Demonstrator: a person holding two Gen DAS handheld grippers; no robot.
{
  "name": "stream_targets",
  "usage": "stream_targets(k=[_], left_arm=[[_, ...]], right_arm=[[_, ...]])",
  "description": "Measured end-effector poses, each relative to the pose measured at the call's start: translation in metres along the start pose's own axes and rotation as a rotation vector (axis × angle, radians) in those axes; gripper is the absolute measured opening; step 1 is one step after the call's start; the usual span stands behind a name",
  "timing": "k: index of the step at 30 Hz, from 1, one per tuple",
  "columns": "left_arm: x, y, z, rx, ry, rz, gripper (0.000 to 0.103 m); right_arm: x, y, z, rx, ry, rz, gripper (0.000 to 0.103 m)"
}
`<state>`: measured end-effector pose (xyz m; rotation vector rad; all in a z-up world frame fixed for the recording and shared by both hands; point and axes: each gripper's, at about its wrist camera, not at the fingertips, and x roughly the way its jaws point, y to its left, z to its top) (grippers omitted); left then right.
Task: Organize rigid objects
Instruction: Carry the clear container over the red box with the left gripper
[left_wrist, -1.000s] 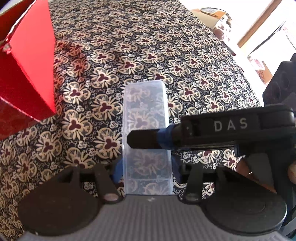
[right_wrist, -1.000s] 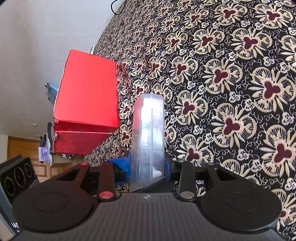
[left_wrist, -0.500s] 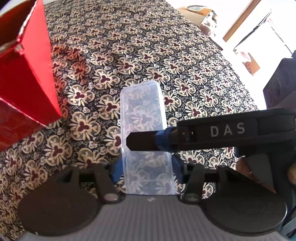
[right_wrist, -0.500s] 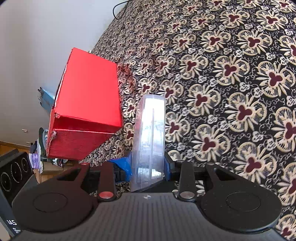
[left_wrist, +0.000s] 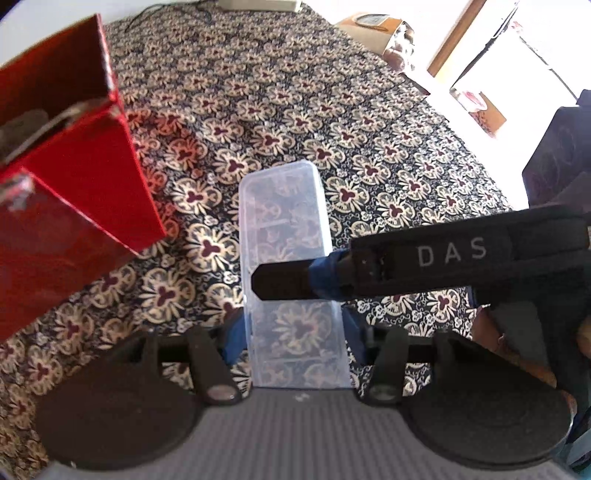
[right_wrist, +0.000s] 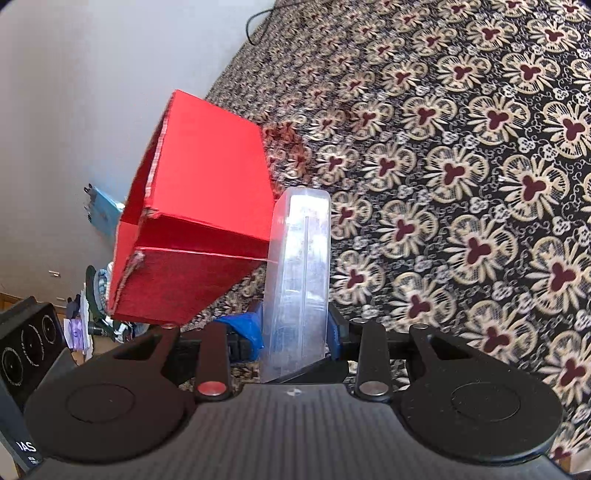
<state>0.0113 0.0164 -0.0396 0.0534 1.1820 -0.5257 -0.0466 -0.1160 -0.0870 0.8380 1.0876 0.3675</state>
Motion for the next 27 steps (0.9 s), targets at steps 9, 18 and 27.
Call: stream_targets(k=[9,18,27], left_arm=[[-0.039,0.005,-0.007,0.06,-0.081,-0.003,0.051],[-0.078,0.024,-0.01,0.042,-0.177,-0.001,0.051],[-0.113,0.037,-0.007,0.038,-0.266,-0.043,0.051]], right_arm=[[0.005,0.043,0.001,-0.026,-0.058,0.025,0.018],[0.025,0.104,0.013,-0.103,-0.079,0.048,0.018],[0.042,0.15,0.021,-0.205,-0.098,0.074,0.018]])
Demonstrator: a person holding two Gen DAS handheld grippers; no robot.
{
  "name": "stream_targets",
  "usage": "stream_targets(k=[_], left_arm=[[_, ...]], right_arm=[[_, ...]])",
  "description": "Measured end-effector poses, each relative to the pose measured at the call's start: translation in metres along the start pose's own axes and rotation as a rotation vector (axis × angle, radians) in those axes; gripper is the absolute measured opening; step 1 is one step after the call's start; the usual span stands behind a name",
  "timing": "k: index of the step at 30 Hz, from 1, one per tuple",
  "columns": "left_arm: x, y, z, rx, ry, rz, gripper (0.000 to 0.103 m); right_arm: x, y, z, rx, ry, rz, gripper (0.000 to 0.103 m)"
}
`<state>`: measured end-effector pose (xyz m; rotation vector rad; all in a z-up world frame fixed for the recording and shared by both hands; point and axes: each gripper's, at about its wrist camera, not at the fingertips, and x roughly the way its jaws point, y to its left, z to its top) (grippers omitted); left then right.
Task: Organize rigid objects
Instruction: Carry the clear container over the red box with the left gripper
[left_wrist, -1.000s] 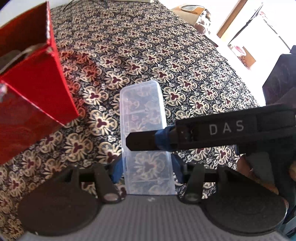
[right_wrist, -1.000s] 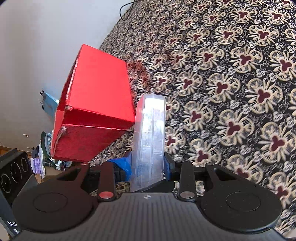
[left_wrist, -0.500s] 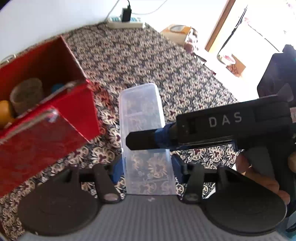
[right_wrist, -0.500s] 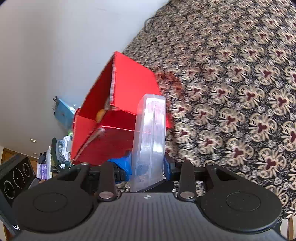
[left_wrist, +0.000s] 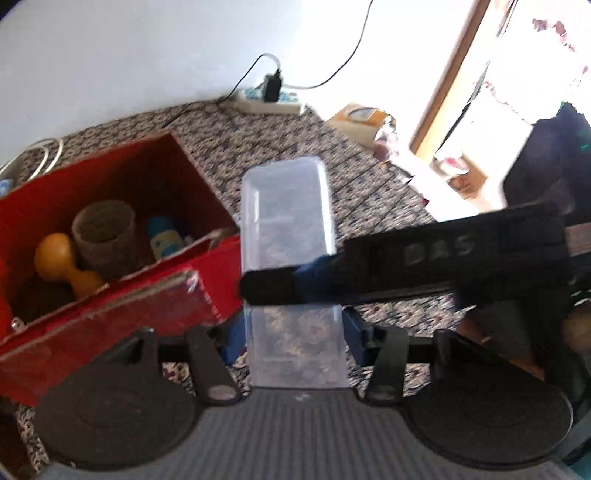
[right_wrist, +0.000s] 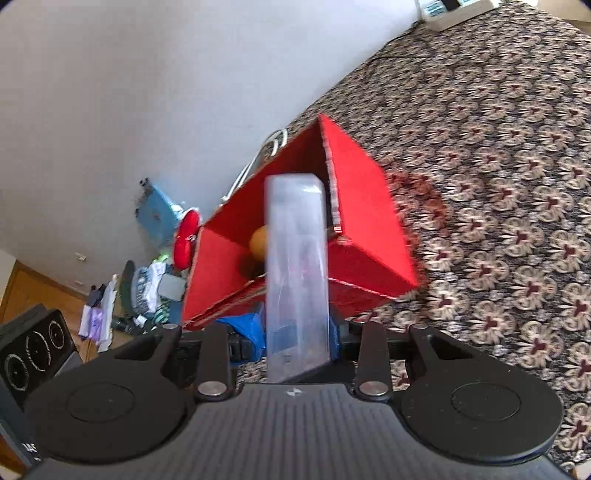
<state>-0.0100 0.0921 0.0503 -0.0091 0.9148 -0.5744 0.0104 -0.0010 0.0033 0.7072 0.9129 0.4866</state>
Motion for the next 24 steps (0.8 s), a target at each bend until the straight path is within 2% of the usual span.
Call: stream_targets(k=[2,6,14,24], left_arm=[[-0.004,-0.001,0.002,0.017,-0.021,0.021,0.05],[-0.009,0.01,0.005,-0.003,-0.036,0.013,0.051],[-0.026,0.037,0.017,-0.035,-0.09,0.041,0.051],[-0.011,0.084,0.049,-0.098,-0.142,0.072,0.051]], right_arm=[[0.003,0.004,0.004,-0.032,-0.017,-0.002,0.017],[0.01,0.002,0.008,0.002,-0.015,0.031,0.017],[0.015,0.021,0.029,-0.098,-0.02,0.058,0.017],[0.051,0.032,0.071,-0.203,0.01,0.023,0.016]])
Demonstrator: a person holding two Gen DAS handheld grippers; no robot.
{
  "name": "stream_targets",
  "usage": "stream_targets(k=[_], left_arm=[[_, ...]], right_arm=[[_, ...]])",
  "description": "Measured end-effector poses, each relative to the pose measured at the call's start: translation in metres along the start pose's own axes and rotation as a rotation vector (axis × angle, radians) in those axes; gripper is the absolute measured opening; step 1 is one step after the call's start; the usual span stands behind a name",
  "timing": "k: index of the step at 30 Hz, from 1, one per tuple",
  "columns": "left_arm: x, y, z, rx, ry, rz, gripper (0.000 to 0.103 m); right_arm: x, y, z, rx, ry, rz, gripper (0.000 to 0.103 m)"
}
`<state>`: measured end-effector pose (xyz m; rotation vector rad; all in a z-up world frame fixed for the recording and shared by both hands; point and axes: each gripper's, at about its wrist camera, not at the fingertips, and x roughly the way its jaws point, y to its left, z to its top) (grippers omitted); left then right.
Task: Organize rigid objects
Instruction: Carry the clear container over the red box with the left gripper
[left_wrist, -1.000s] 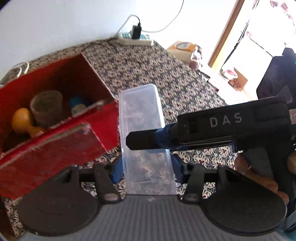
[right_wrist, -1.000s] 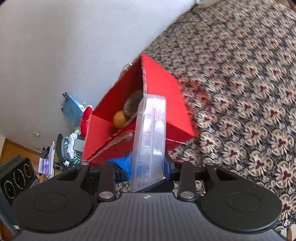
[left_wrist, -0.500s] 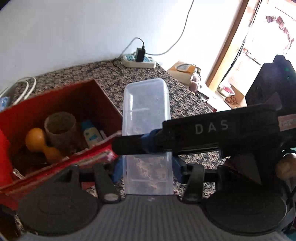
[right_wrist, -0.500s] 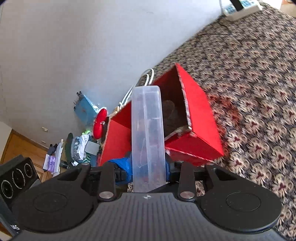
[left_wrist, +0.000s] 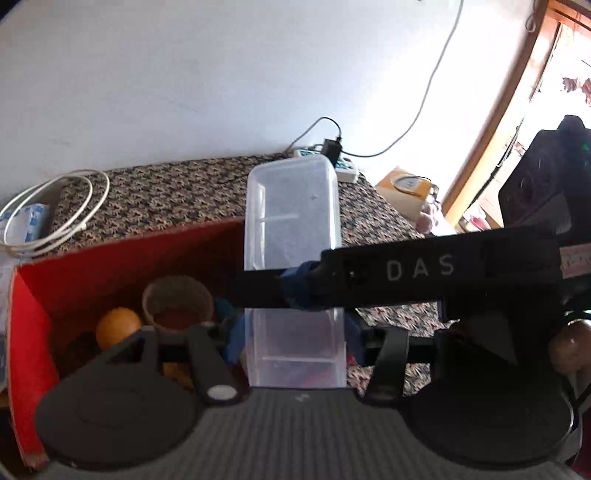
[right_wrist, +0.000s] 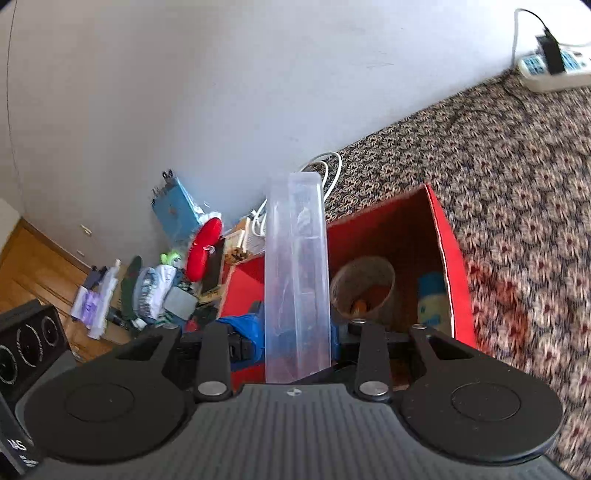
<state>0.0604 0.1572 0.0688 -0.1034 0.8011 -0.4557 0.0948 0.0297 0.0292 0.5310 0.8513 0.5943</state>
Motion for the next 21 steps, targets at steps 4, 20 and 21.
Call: stream_targets(k=[4,20,21], left_arm=[[0.02,0.015,0.005,-0.021,0.007,-0.001,0.051],[0.084,0.064,-0.005,-0.132,0.124,-0.03,0.051],[0.087,0.066,-0.006,-0.133,0.131,-0.026,0.052]], right_arm=[[0.019,-0.01,0.01,-0.01,0.025,-0.019,0.016],[0.072,-0.024,0.012,-0.116,0.171,-0.113,0.015],[0.074,-0.022,0.011,-0.136,0.176,-0.122,0.015]])
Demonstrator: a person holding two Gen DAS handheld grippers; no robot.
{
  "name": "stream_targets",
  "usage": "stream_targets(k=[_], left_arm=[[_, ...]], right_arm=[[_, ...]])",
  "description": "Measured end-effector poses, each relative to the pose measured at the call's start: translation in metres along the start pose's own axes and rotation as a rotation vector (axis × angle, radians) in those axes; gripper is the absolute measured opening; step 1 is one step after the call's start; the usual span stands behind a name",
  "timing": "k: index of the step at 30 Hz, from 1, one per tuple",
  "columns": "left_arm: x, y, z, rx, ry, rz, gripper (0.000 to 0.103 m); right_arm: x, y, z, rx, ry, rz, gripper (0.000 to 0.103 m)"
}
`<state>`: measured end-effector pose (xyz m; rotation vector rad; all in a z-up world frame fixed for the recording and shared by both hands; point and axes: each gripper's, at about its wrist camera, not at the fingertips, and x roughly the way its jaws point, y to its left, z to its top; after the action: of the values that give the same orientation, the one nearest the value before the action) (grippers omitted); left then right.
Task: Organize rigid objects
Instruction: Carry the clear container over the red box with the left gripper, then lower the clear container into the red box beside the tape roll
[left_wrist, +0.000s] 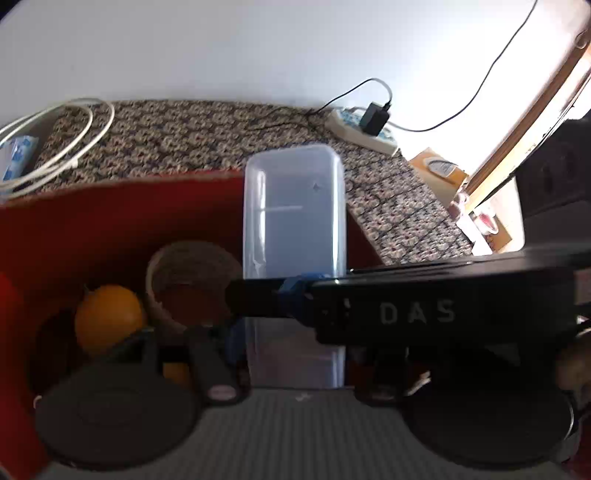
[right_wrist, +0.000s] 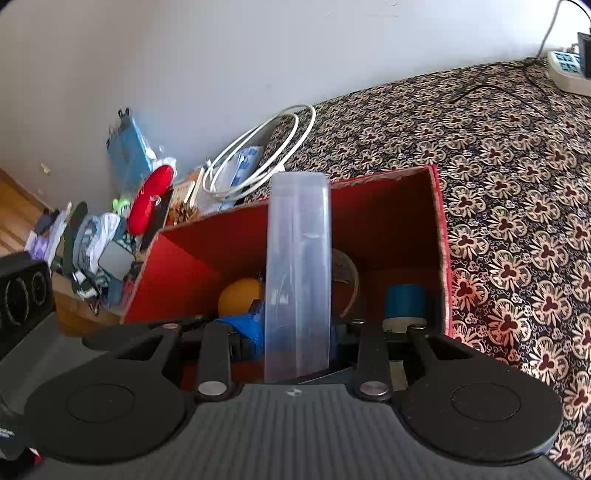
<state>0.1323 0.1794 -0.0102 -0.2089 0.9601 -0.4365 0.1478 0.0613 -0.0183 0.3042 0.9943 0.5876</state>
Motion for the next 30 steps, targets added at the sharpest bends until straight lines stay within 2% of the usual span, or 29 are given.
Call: stream_targets(k=[5,11,21,30], left_arm=[[0.012,0.01,-0.001,-0.022,0.042,0.02,0.052],[0.014,0.014,-0.002,-0.04,0.054,0.045,0.052],[0.011,0.012,-0.006,-0.057,0.028,0.097,0.051],[0.011,0.009,-0.007,-0.039,0.026,0.125,0.05]], right_arm=[[0.013,0.005,0.0,-0.049,0.034,-0.038,0.015],[0.019,0.001,0.003,-0.042,0.05,-0.021,0.015],[0.022,-0.001,0.003,-0.052,0.031,0.029,0.015],[0.022,0.0,0.002,-0.076,0.009,0.035,0.016]])
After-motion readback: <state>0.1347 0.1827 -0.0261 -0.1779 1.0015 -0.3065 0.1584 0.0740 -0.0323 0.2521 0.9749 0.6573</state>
